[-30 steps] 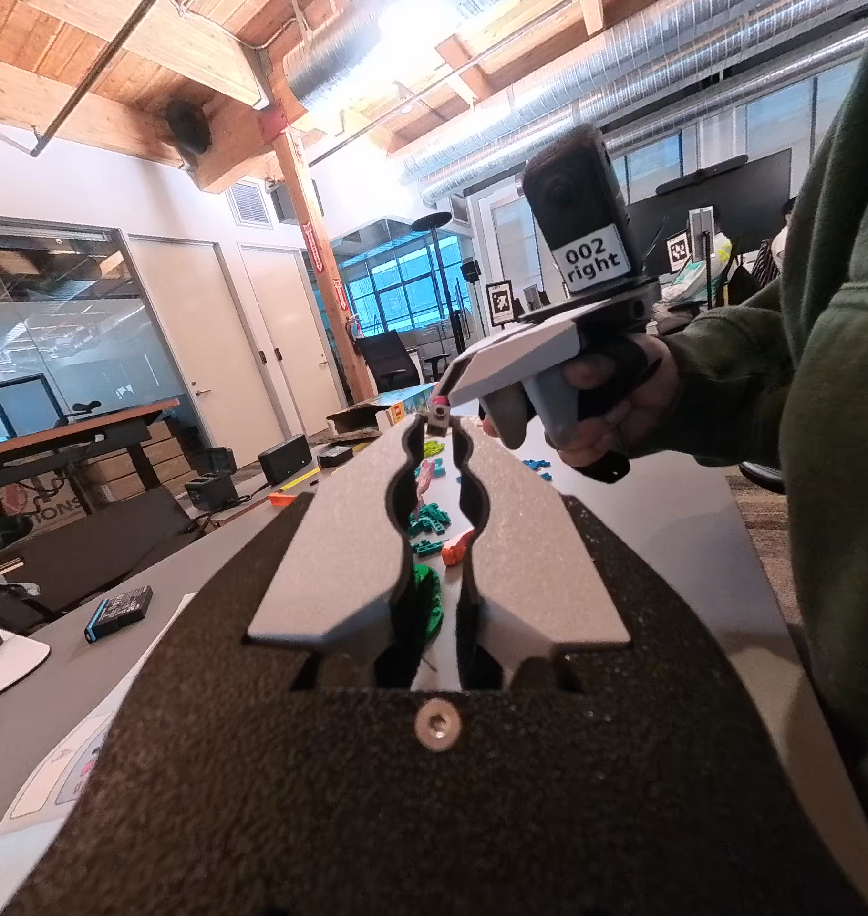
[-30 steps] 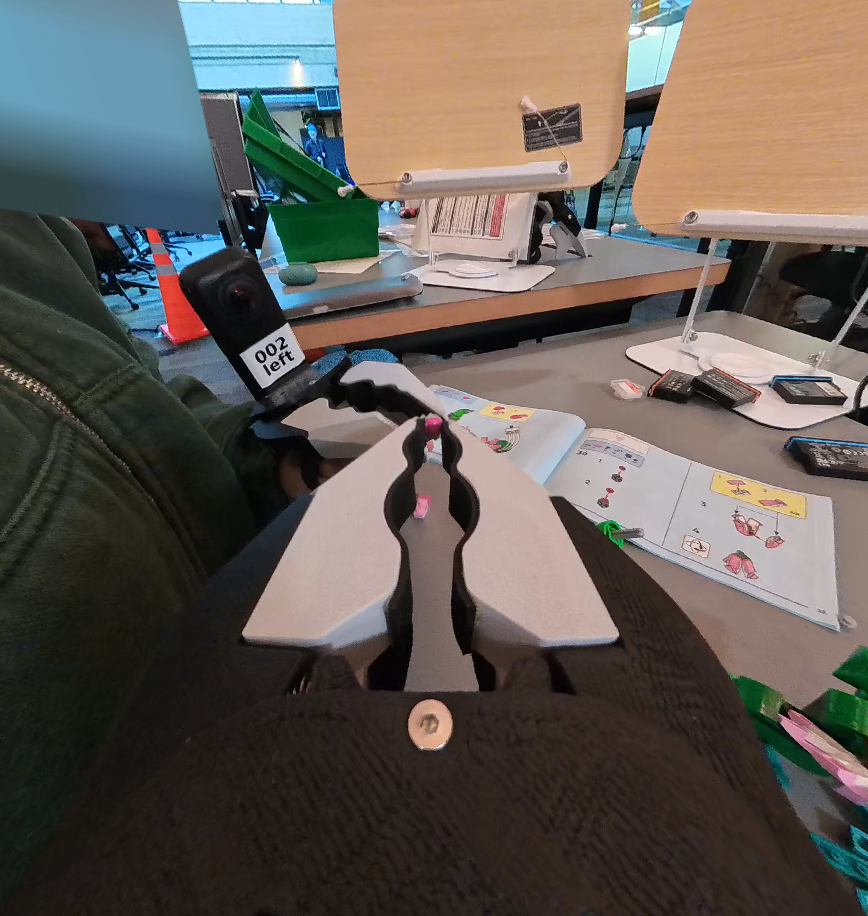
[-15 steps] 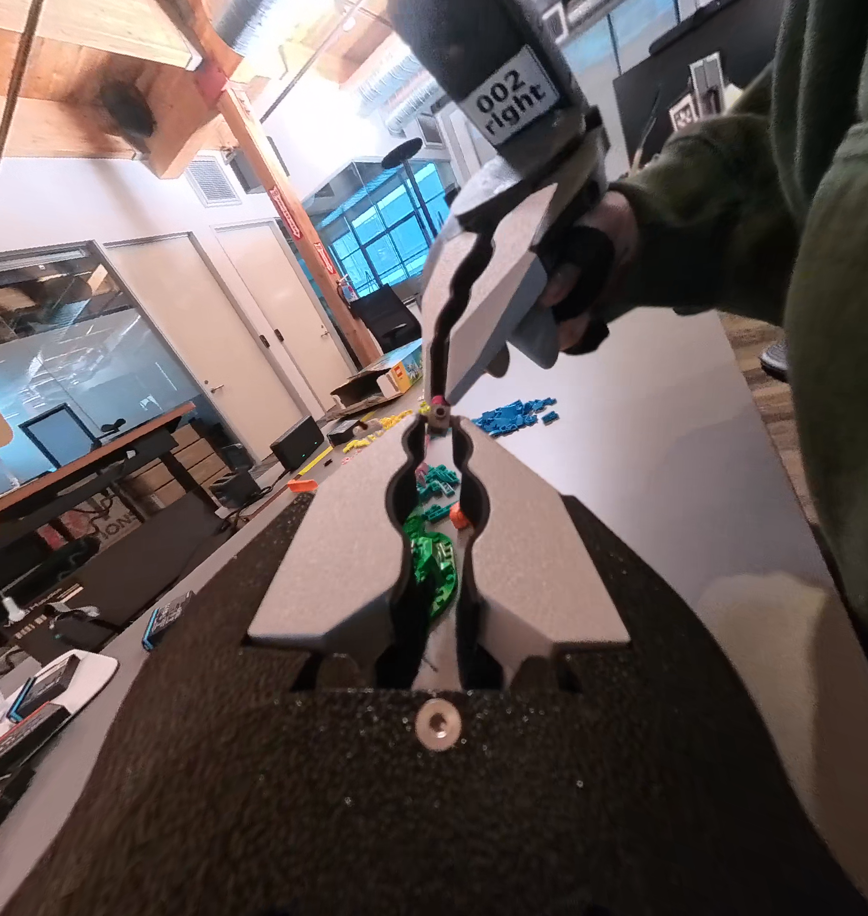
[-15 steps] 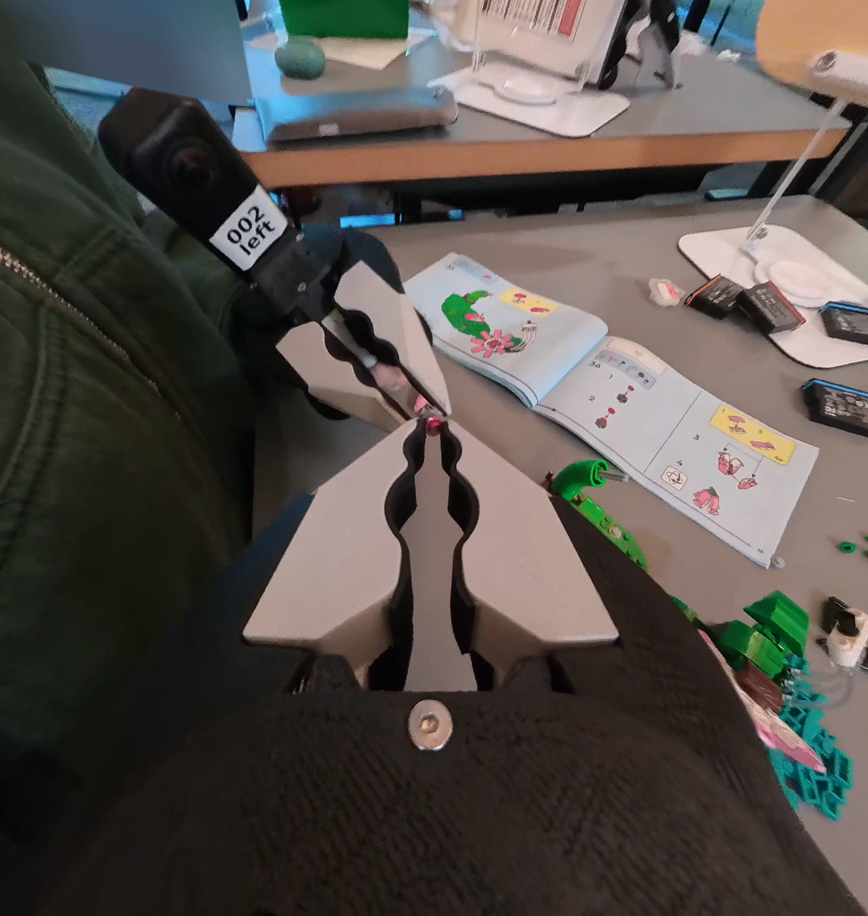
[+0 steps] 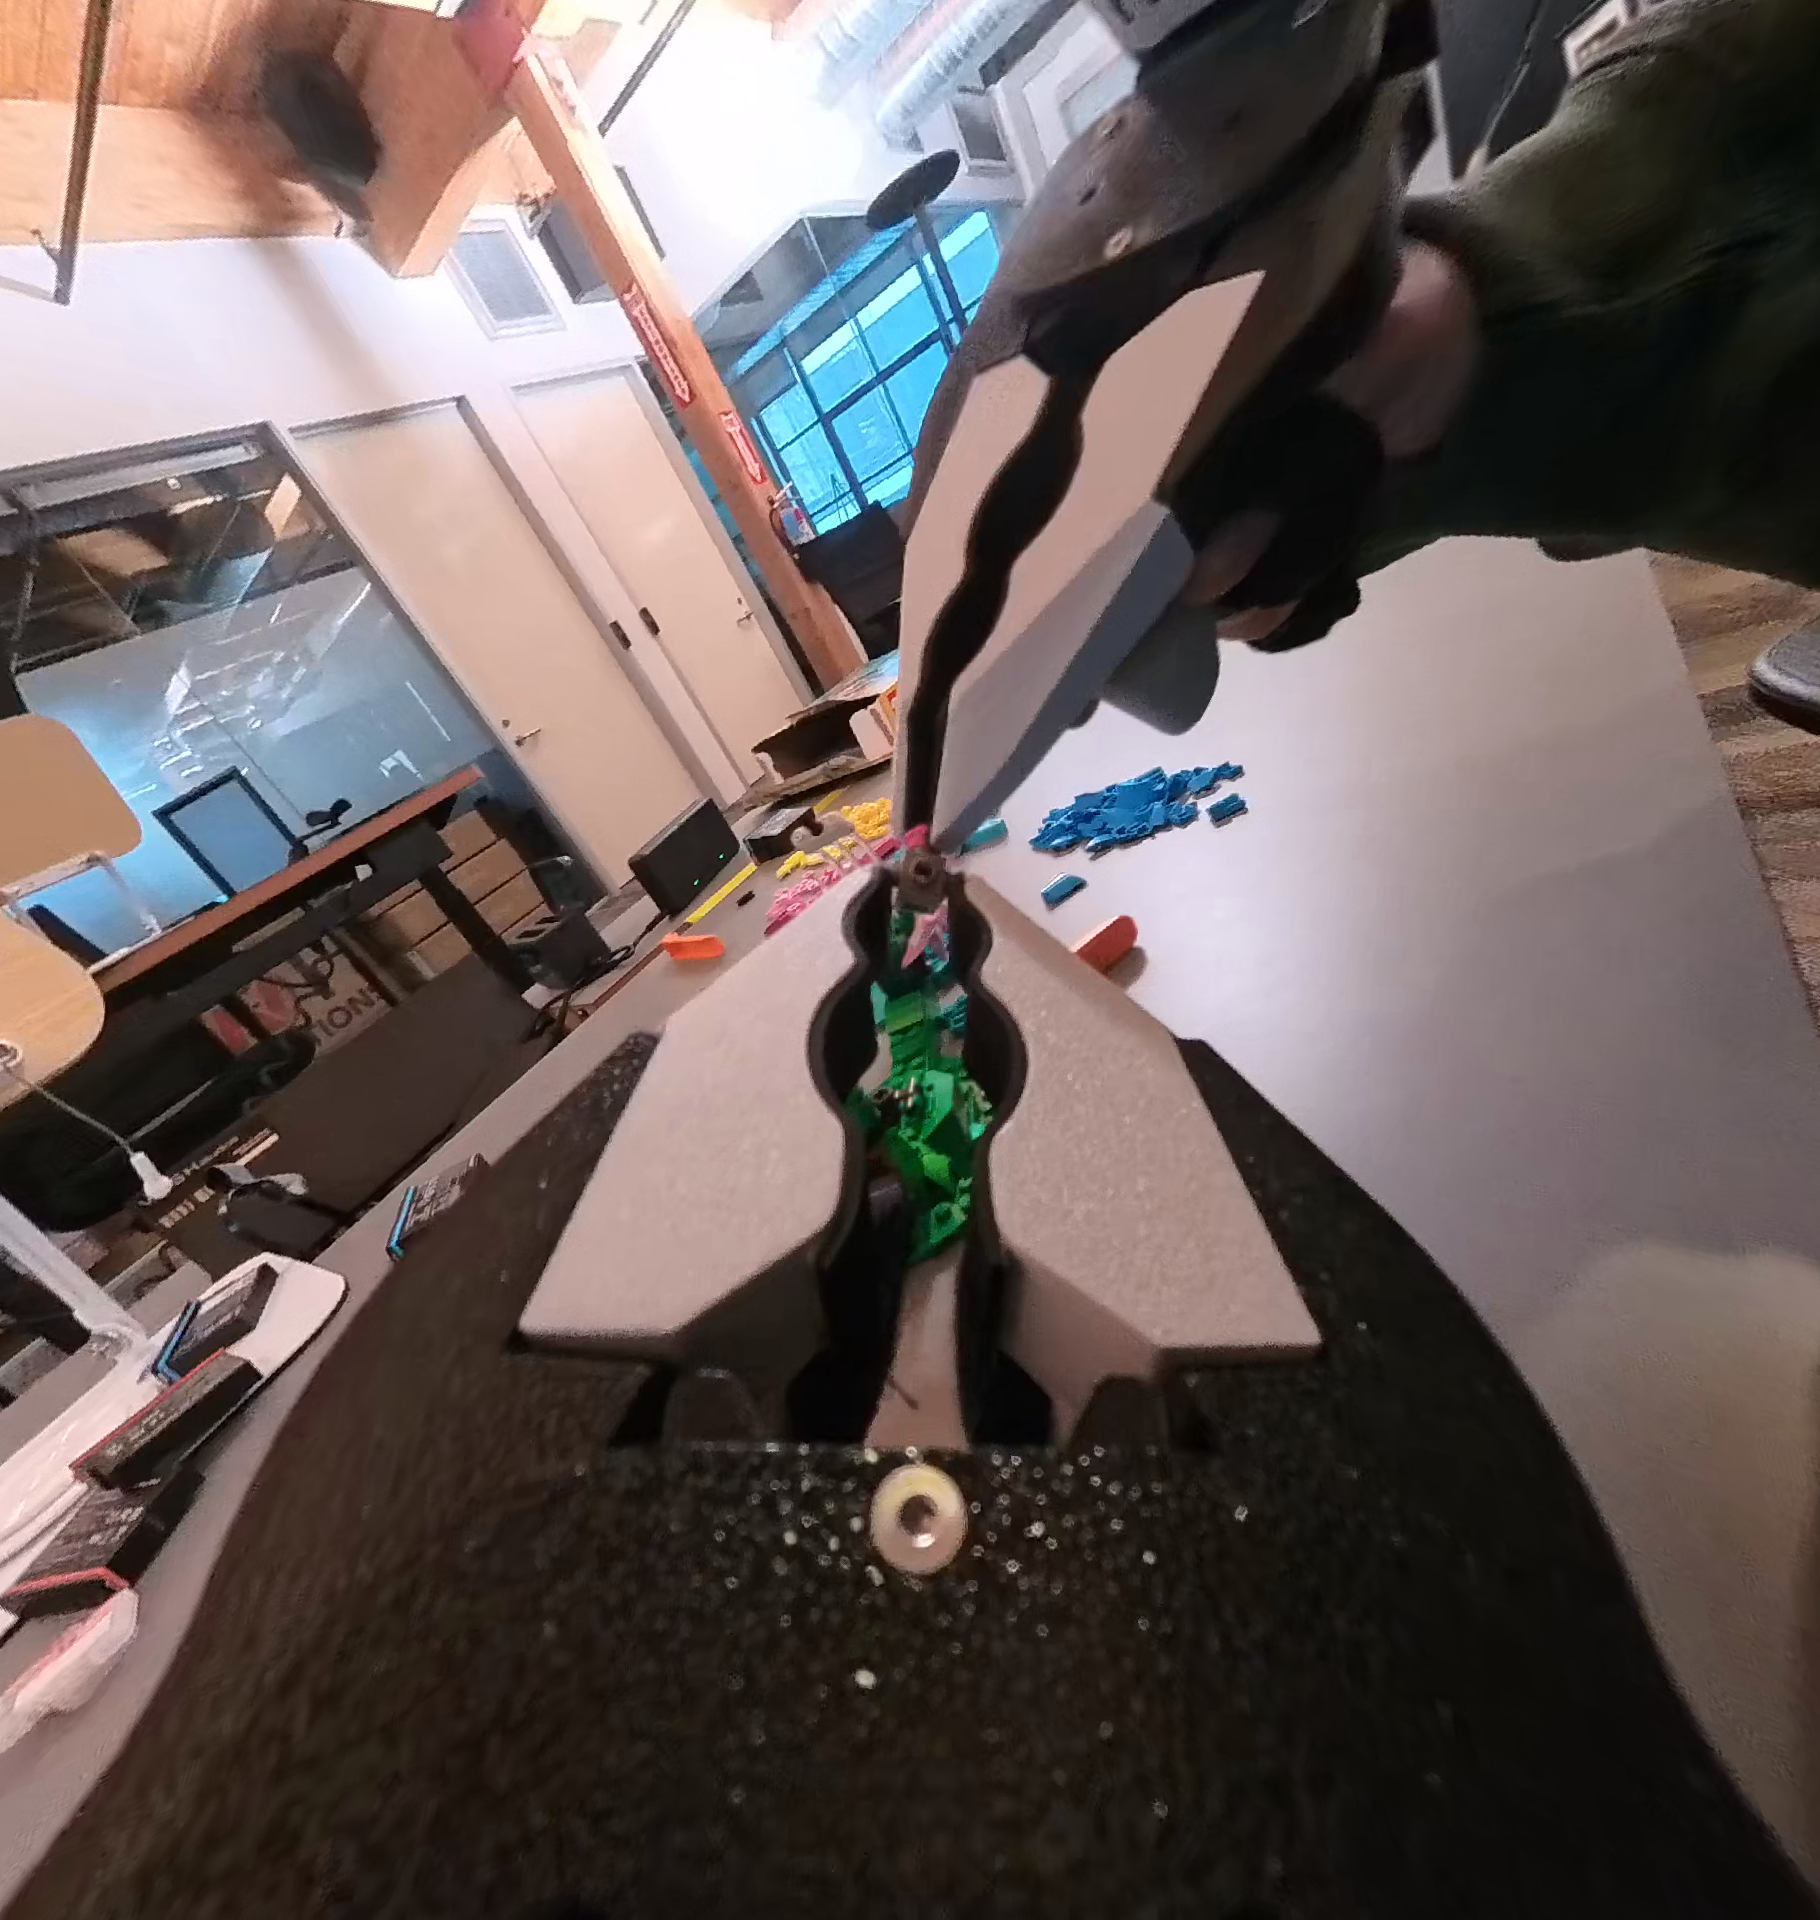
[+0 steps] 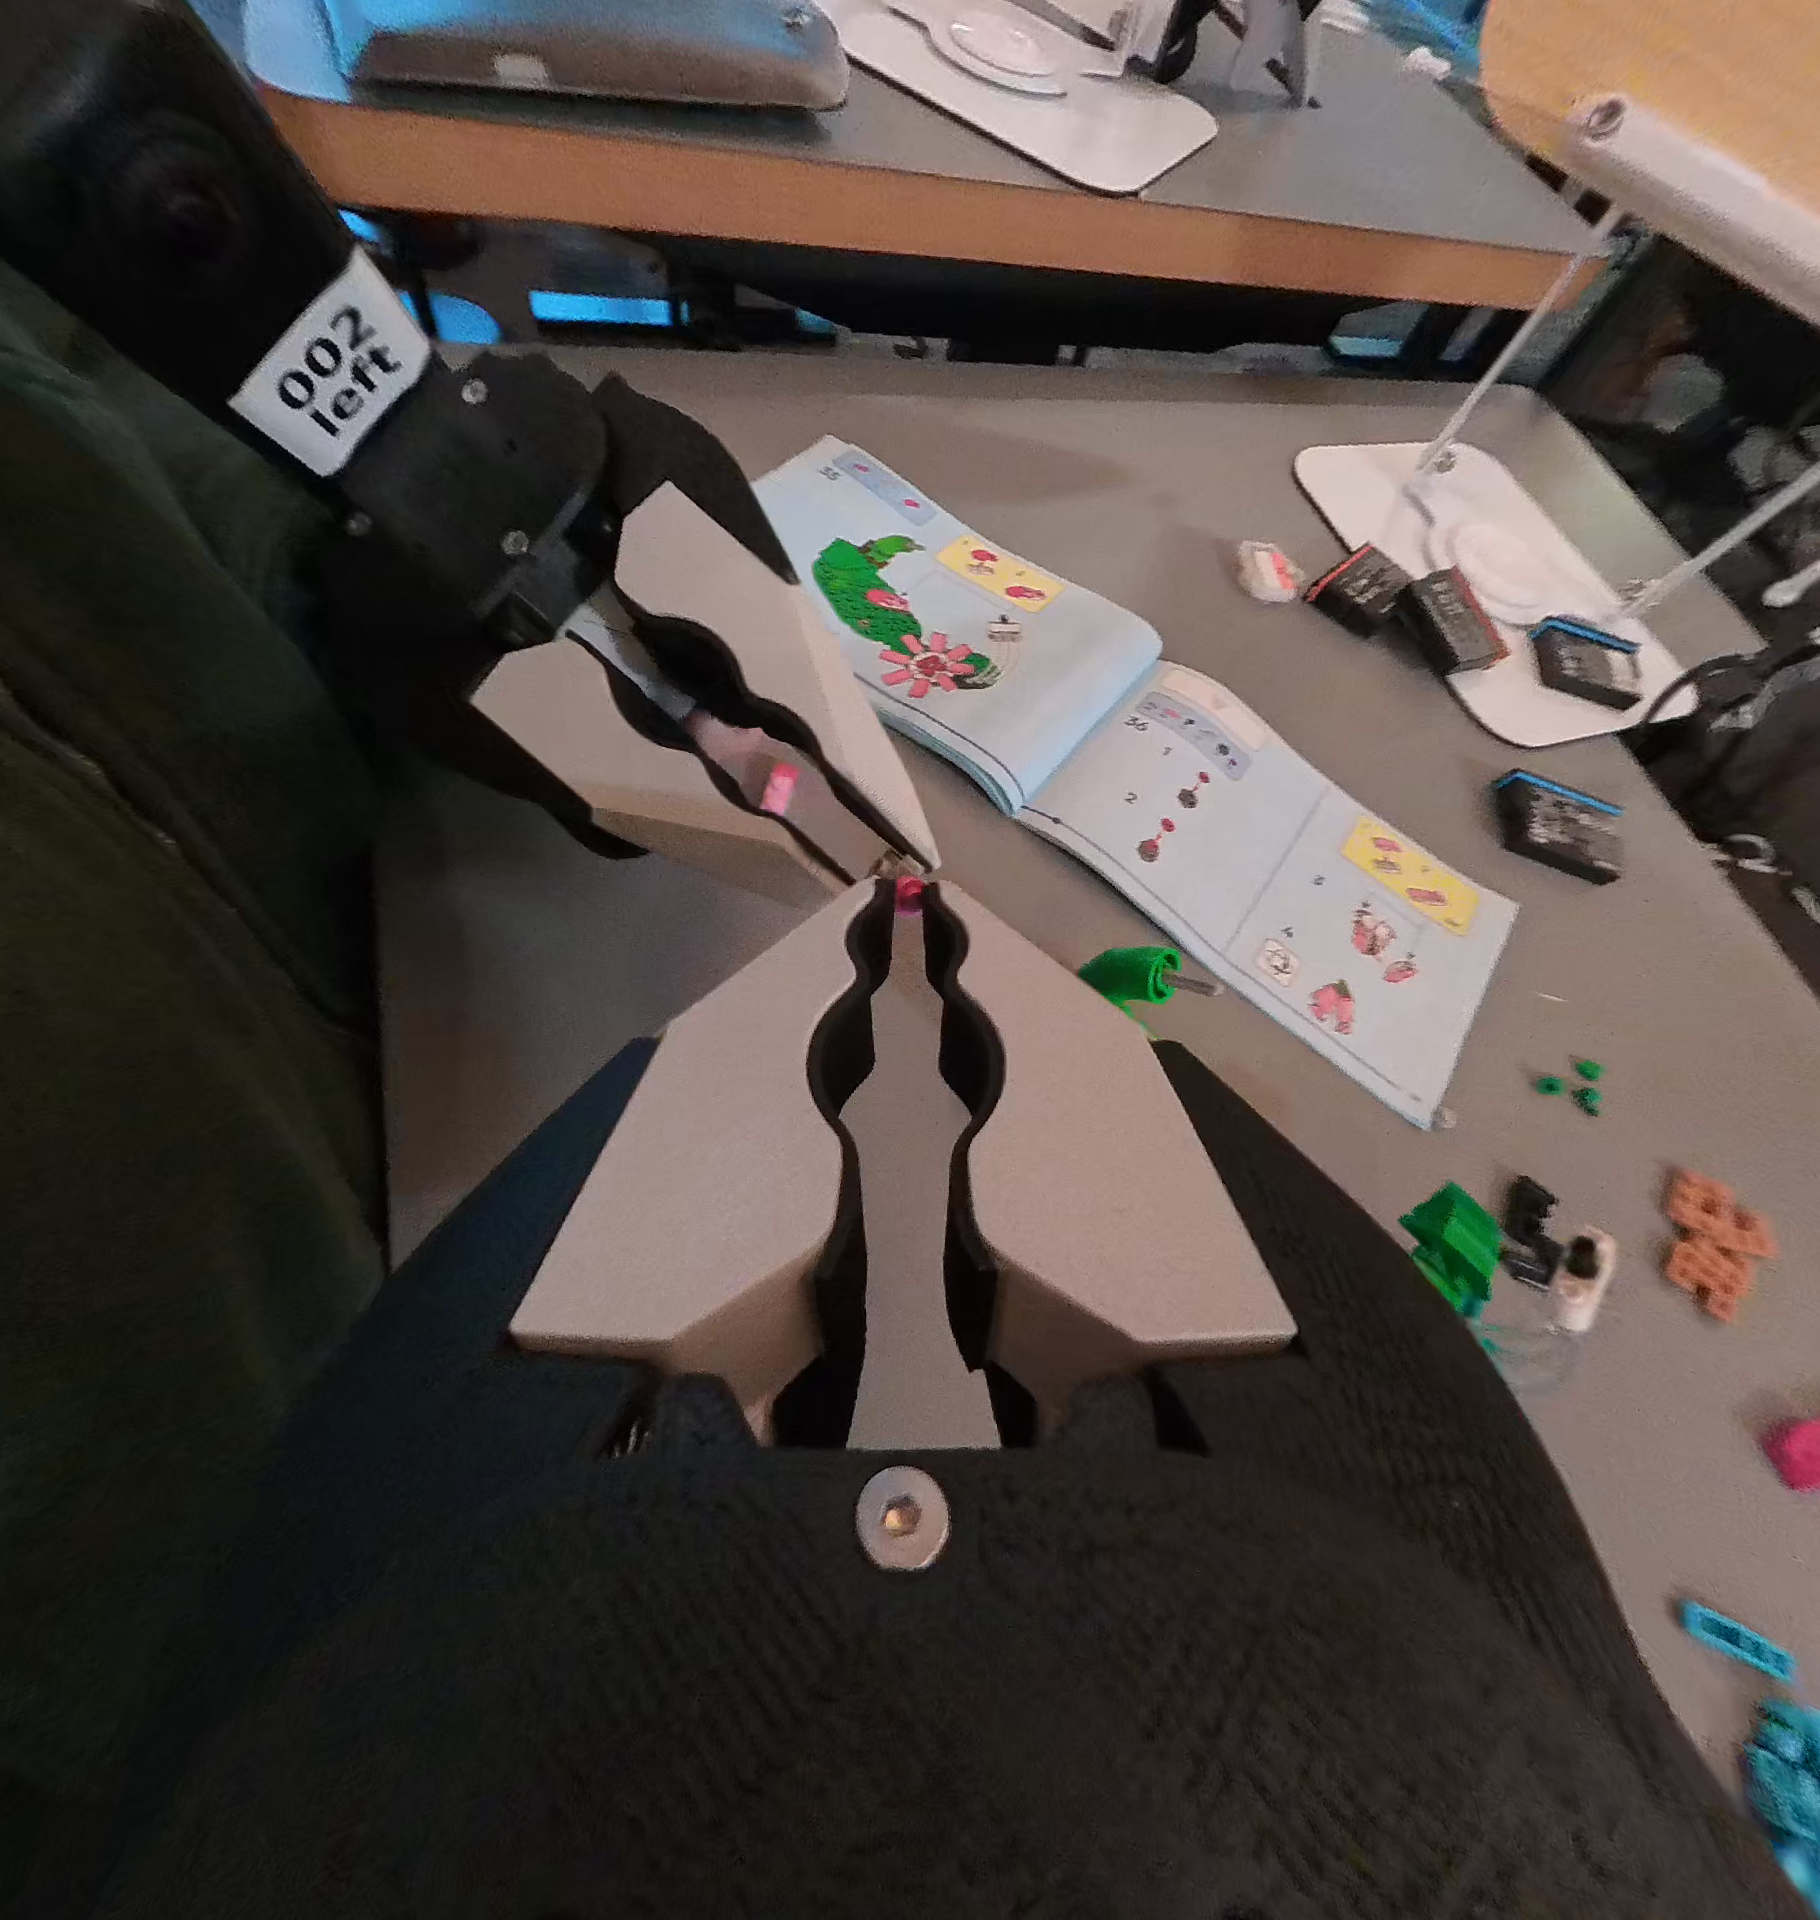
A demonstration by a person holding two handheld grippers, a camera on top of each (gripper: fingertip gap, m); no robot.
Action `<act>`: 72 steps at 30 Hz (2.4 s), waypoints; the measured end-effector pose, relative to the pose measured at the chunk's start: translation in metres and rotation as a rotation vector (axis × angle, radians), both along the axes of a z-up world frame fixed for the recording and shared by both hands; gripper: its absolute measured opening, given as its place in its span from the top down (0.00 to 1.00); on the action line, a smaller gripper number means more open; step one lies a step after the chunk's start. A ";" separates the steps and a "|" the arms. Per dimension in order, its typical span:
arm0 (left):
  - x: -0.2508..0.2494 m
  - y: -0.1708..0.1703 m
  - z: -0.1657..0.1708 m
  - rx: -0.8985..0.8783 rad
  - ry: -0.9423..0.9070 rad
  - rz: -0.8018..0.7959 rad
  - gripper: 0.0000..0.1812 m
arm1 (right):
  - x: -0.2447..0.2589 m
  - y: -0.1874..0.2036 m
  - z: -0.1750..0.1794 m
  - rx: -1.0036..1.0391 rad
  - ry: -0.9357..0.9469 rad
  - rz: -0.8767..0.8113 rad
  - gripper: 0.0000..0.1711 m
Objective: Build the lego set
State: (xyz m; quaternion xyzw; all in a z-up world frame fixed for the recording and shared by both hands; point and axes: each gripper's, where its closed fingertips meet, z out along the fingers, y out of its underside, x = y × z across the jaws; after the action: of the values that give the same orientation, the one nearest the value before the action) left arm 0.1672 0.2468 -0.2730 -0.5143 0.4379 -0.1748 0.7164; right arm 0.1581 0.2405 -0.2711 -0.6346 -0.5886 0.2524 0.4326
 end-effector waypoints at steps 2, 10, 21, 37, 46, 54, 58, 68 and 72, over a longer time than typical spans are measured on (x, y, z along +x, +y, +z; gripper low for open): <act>-0.001 0.002 -0.001 -0.008 0.000 0.010 0.96 | -0.001 0.002 0.000 0.046 -0.018 -0.011 0.98; -0.002 0.004 -0.001 0.001 0.014 0.036 0.96 | -0.002 0.004 -0.001 0.055 -0.032 -0.037 0.97; 0.000 0.005 -0.002 -0.007 0.012 0.039 0.96 | -0.003 0.006 0.002 0.122 -0.045 -0.041 0.97; -0.004 0.002 0.006 -0.031 -0.068 0.007 0.96 | -0.004 0.004 0.008 0.017 0.088 -0.030 0.97; -0.005 0.001 0.006 -0.038 -0.075 0.007 0.96 | -0.005 0.004 0.007 0.042 0.091 -0.033 0.97; -0.008 -0.001 0.010 -0.011 -0.088 0.017 0.96 | -0.008 0.002 0.011 -0.001 0.174 -0.047 0.97; -0.008 0.000 0.009 -0.020 -0.086 0.024 0.96 | -0.008 0.003 0.010 0.035 0.166 -0.062 0.98; -0.008 0.001 0.009 -0.028 -0.089 0.023 0.96 | -0.009 0.005 0.013 0.062 0.165 -0.068 0.97; -0.008 0.001 0.009 -0.028 -0.093 0.020 0.96 | -0.010 0.005 0.013 0.063 0.163 -0.059 0.97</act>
State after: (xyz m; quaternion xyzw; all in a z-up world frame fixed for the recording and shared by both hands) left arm 0.1588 0.2474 -0.2640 -0.5198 0.3967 -0.1973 0.7304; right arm 0.1479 0.2453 -0.2576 -0.6151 -0.5401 0.2717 0.5061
